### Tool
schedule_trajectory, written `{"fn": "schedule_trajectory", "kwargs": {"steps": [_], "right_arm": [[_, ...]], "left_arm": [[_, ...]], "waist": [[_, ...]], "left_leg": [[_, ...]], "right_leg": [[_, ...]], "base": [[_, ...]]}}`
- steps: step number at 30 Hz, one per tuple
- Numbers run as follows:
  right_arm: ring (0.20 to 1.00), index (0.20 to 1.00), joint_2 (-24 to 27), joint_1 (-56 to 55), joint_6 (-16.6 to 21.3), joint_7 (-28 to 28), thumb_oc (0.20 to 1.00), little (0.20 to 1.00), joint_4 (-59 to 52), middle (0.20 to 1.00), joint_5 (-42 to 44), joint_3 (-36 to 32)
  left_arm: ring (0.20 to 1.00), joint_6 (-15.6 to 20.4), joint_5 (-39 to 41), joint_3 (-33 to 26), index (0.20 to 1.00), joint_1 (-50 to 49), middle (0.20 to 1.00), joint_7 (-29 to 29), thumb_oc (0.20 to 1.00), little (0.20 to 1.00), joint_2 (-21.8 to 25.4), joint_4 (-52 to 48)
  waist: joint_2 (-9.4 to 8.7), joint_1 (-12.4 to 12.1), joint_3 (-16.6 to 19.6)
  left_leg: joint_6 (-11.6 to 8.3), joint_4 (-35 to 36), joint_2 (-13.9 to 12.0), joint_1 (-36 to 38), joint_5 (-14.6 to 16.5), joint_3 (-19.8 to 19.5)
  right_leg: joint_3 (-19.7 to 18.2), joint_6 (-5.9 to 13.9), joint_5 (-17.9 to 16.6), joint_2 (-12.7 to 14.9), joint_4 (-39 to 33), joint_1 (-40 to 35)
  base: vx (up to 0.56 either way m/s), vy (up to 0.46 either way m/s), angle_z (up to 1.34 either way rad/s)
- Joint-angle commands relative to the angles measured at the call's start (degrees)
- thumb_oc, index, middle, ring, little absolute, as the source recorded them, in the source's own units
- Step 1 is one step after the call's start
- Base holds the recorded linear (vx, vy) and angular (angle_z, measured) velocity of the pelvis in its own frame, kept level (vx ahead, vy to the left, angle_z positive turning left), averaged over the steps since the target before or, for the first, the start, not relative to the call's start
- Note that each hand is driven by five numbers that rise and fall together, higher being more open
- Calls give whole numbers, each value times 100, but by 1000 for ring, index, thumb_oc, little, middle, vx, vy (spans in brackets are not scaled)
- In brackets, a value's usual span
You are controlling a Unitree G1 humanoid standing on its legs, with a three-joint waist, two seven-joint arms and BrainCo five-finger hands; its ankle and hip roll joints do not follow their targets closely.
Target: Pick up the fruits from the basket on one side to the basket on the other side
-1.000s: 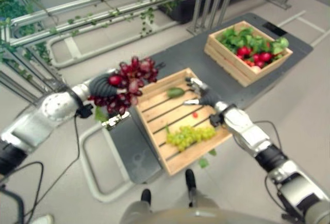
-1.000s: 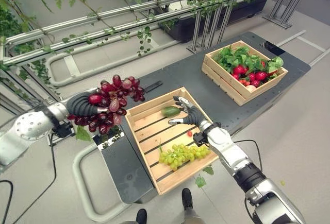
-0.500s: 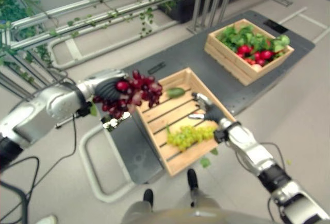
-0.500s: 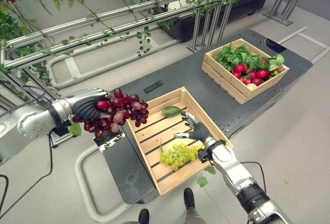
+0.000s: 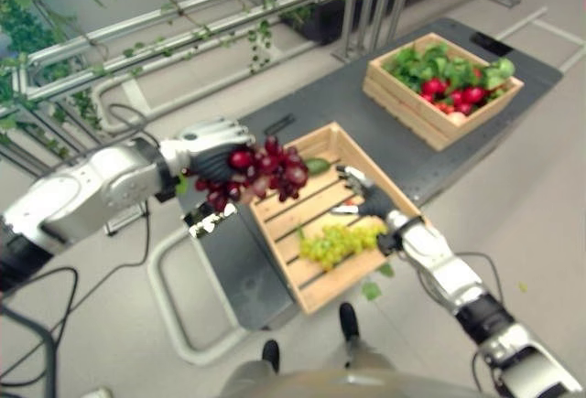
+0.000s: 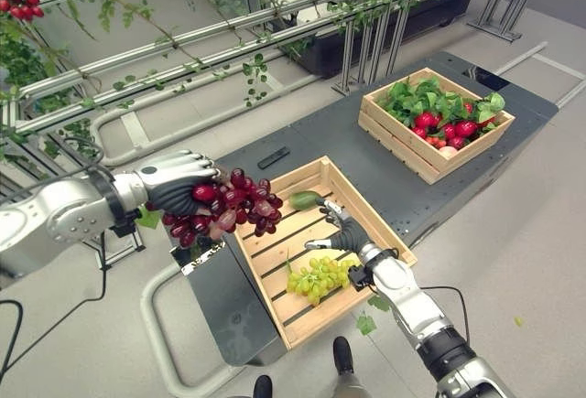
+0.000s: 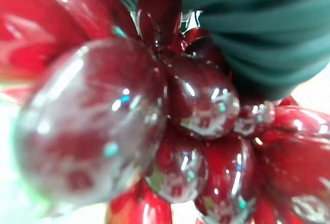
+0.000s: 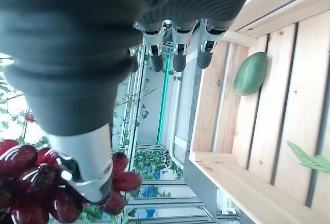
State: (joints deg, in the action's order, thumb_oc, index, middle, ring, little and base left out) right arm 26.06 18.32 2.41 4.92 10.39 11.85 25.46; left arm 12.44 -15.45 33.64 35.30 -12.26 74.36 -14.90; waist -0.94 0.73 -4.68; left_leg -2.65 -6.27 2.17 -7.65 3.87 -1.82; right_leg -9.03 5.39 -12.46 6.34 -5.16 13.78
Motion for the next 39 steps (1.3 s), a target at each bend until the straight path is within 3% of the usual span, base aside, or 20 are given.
{"fn": "schedule_trajectory", "kwargs": {"steps": [1, 10, 14, 32, 33, 35, 39], "right_arm": [[1000, 1000, 21, 829, 300, -22, 1000, 1000, -133, 1000, -198, 88], [1000, 1000, -377, 1795, 195, -88, 1000, 1000, 528, 1000, -365, 598], [1000, 1000, -776, 2314, 112, -66, 1000, 1000, 1005, 1000, -422, 951], [1000, 1000, -1373, 2631, 93, -30, 1000, 1000, 1542, 1000, -121, 1208], [887, 887, -1385, 2628, 90, -24, 887, 887, 1537, 887, -107, 1207], [1000, 1000, -1401, 2608, 92, 0, 1000, 1000, 1500, 1000, -117, 1223], [1000, 1000, -1283, 2457, 114, 16, 1000, 1000, 1242, 1000, -90, 1117]], "left_arm": [[200, 124, -139, 36, 200, 720, 200, 324, 200, 200, -167, -197], [200, 136, -156, 449, 200, 1191, 200, 275, 200, 200, -397, -265], [200, 145, -118, 715, 200, 1388, 200, 171, 200, 200, -639, -283], [200, 159, -37, 657, 200, 1246, 200, 111, 200, 200, -1142, -313], [200, 158, -43, 624, 200, 1210, 200, 116, 200, 200, -1140, -317], [200, 140, -44, 540, 200, 1113, 200, 125, 200, 200, -1139, -313], [200, 125, -95, 311, 200, 852, 200, 128, 200, 200, -1054, -283]], "waist": [[331, -15, 195], [350, -125, 185], [356, -197, 189], [327, -244, 207], [326, -243, 207], [324, -247, 208], [330, -233, 191]], "left_leg": [[213, 550, 281, -37, 80, -238], [209, 567, 289, -11, 77, -248], [209, 579, 297, 15, 81, -264], [196, 647, 259, 76, 95, -254], [196, 649, 259, 80, 97, -250], [195, 657, 256, 88, 101, -246], [188, 665, 243, 106, 109, -234]], "right_leg": [[35, 357, 1095, -32, 167, -578], [63, 338, 1092, -25, 140, -612], [67, 322, 1086, -22, 124, -648], [101, 302, 1107, -10, 96, -688], [103, 301, 1110, -11, 95, -689], [101, 298, 1116, -11, 91, -692], [111, 293, 1132, -16, 94, -703]], "base": [[0, 0, 0], [0, 0, 0], [0, 0, 0], [0, 0, 0], [0, 0, 0], [0, 0, 0], [0, 0, 0]]}}
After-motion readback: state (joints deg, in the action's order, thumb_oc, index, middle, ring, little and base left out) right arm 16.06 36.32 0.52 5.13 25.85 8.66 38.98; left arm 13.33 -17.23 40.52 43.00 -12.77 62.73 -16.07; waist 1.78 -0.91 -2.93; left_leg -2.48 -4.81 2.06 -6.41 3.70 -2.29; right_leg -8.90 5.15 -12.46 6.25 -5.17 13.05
